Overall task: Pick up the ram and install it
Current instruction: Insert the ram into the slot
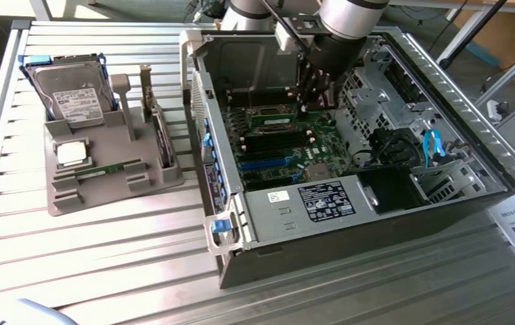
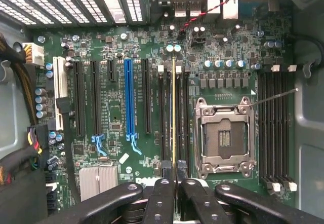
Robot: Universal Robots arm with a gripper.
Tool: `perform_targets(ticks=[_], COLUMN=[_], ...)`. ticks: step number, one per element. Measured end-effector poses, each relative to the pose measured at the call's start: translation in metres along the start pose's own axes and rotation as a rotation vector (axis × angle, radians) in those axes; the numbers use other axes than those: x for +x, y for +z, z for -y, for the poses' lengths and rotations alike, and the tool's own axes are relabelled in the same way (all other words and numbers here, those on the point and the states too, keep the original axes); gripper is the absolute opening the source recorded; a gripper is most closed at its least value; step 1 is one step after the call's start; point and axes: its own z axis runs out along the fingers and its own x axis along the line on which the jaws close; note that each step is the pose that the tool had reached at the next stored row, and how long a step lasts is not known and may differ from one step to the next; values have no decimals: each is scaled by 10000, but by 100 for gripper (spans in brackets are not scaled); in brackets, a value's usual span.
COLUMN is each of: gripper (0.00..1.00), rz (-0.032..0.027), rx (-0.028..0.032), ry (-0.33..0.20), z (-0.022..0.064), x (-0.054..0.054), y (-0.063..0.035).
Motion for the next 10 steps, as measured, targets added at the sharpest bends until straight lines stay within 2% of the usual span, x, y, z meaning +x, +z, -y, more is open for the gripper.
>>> perform_targets(ticks=[10], gripper=[12], rz=[-3], rx=[-1], ry=[-71], z=[6], x=[0], y=[0])
